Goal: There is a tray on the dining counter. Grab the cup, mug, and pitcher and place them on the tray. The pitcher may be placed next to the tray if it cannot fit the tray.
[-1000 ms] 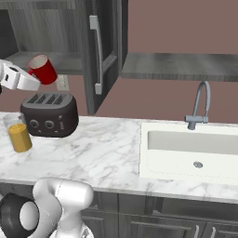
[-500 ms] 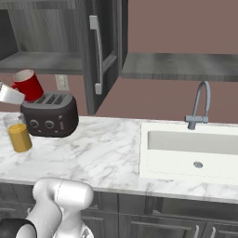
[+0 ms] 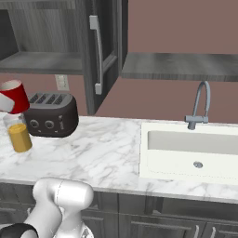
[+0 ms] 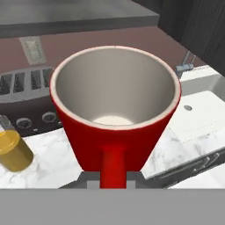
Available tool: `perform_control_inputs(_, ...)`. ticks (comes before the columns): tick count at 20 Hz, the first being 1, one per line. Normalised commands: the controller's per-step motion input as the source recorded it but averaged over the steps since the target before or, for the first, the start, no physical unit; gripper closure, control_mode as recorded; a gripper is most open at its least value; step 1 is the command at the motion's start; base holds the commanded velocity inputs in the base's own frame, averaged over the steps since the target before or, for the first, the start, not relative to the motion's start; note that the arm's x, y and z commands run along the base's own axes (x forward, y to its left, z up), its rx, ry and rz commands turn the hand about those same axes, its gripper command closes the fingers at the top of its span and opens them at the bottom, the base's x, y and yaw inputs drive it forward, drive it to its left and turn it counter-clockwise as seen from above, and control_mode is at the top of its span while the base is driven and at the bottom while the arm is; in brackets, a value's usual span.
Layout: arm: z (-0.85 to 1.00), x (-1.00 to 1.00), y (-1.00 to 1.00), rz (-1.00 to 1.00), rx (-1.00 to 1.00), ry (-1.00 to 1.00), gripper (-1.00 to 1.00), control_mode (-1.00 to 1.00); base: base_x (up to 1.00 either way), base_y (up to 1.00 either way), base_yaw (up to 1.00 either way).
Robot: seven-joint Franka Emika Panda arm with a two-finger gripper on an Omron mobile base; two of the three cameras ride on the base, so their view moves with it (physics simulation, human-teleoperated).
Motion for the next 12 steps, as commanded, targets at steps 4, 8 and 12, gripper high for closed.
perform_control_inputs(4, 0.0, -0.24, -0.01, 0.1, 0.0, 0.03, 1.0, -1.0, 0.0, 0.0, 0.0)
perform_control_inputs(8, -0.03, -0.21, 0.0, 0.04, 0.0, 0.0, 1.0, 1.0, -0.17, 0.0, 0.01)
perform_control_inputs(12, 0.0, 0.0, 0.0, 0.0, 0.0, 0.0, 1.0, 1.0, -0.96, 0.0, 0.02)
